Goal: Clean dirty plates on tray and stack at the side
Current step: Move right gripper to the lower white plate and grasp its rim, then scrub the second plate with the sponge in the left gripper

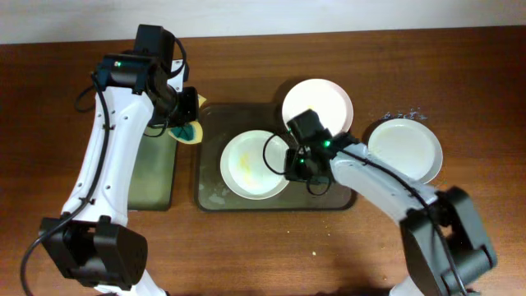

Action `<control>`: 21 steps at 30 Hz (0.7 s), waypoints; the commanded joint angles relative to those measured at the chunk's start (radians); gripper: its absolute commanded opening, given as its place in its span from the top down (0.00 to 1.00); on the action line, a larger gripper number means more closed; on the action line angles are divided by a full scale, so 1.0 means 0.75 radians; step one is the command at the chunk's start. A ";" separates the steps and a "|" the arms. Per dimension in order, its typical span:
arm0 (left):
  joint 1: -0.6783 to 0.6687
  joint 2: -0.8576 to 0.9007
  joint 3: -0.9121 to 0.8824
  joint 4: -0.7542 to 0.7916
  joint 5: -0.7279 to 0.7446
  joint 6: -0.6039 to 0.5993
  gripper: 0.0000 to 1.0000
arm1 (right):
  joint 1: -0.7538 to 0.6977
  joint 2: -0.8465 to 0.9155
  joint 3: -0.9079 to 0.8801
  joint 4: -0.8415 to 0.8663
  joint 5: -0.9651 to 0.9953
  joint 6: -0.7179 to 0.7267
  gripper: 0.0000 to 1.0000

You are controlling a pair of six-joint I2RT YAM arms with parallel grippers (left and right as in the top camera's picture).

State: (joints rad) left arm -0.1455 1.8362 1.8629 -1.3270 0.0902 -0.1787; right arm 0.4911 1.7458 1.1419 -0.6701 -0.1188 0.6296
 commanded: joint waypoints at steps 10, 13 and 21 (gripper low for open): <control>0.002 -0.188 0.005 -0.086 -0.036 0.010 1.00 | 0.008 -0.417 0.175 -0.390 0.095 -0.040 0.57; 0.002 -0.188 -0.079 -0.030 -0.035 -0.014 1.00 | 0.008 -0.417 0.175 -0.392 0.095 -0.035 0.57; -0.003 -0.187 -0.531 0.436 0.070 -0.208 1.00 | 0.008 -0.319 0.168 -0.245 0.095 -0.025 0.56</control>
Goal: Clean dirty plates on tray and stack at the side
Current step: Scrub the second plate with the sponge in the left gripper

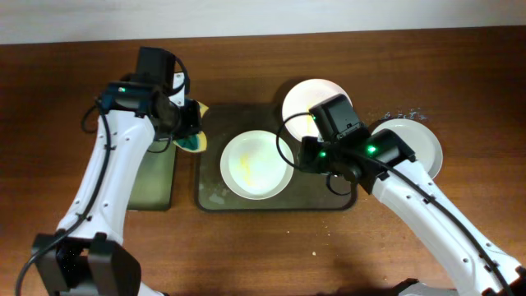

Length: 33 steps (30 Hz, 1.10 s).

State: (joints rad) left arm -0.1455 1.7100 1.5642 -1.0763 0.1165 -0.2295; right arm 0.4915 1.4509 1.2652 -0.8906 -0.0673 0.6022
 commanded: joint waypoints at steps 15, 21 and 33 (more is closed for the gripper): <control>-0.199 0.247 -0.238 0.344 0.035 -0.237 1.00 | 0.004 0.690 0.004 0.369 -0.045 -0.238 0.70; -0.199 0.258 -0.238 0.347 0.036 -0.219 1.00 | -0.011 0.720 0.004 0.392 -0.104 -0.202 0.96; -0.294 0.446 -0.321 0.458 0.029 -0.213 1.00 | 0.004 0.720 0.004 0.441 -0.166 0.057 0.96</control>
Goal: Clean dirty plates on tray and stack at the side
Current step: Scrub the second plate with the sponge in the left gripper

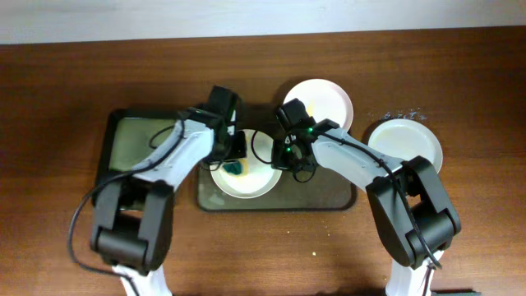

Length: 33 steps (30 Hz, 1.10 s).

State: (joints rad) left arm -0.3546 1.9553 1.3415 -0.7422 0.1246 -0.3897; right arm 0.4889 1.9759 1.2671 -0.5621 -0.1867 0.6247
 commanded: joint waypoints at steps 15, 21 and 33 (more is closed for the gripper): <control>0.042 0.212 0.087 0.109 0.234 0.239 1.00 | 0.000 0.020 0.001 -0.035 -0.032 0.026 0.96; 0.060 0.212 0.086 0.118 -0.537 -0.044 1.00 | 0.000 0.020 -0.002 -0.038 -0.031 0.026 0.96; 0.058 0.212 0.146 -0.303 0.487 0.503 1.00 | 0.000 0.020 -0.002 -0.144 -0.032 0.001 0.96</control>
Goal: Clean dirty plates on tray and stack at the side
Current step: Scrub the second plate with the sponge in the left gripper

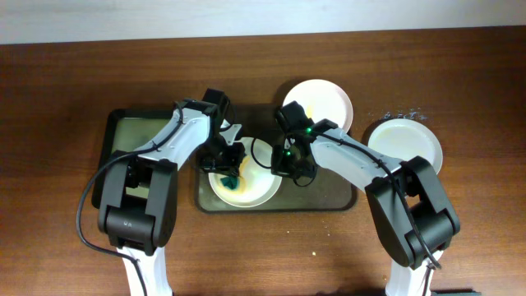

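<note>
A white plate [258, 186] with yellowish smears lies on the dark tray [329, 200] in the middle of the table. My left gripper [233, 168] is shut on a green and yellow sponge [229, 180], which presses on the left part of that plate. My right gripper [283, 162] sits at the plate's right rim and looks shut on it. A second white plate [325, 99] rests at the tray's far right corner. A third white plate [408, 149] lies on the table to the right of the tray.
A greenish tray [130, 145] lies to the left of the dark one, partly under my left arm. Small crumbs [403, 115] dot the wood behind the right-hand plate. Brown table runs along the front.
The sponge in my left gripper has shifted from the plate's middle toward its near left part. My right gripper has stayed at the plate's right rim.
At first my left gripper held the sponge over the gap between the two trays, with my right gripper at the plate's right rim. Then the right gripper stood farther right. Later the sponge was in the plate with the right gripper back at the rim, as now.
</note>
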Action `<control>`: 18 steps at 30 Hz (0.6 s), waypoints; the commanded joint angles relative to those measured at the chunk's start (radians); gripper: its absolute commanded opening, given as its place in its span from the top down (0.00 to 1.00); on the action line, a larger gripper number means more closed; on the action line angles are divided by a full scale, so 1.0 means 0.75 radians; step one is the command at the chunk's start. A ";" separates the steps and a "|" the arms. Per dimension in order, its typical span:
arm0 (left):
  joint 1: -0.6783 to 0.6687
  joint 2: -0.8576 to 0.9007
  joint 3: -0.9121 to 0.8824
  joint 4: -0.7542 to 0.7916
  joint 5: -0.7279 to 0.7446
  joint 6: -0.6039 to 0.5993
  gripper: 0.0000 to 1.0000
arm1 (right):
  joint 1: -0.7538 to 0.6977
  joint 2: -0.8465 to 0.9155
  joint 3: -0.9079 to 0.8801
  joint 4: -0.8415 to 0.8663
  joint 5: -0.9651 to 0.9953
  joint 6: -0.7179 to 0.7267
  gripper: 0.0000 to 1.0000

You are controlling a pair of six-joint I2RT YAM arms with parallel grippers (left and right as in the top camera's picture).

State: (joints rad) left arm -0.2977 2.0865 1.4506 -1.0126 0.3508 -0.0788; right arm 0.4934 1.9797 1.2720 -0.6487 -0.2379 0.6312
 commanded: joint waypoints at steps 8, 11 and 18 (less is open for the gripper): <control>-0.019 0.037 0.009 0.431 -0.779 -0.507 1.00 | -0.004 0.016 -0.008 -0.038 0.027 -0.008 0.96; -0.019 0.037 0.009 0.279 -0.772 -0.500 1.00 | -0.004 0.016 -0.008 -0.038 0.027 -0.007 0.96; -0.019 0.037 0.009 -0.077 0.440 0.407 1.00 | -0.004 0.016 -0.008 -0.039 0.011 -0.007 0.96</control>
State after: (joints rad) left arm -0.3107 2.0872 1.4818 -0.9894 0.2501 -0.0959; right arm 0.4934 1.9797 1.2755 -0.6739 -0.2520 0.6346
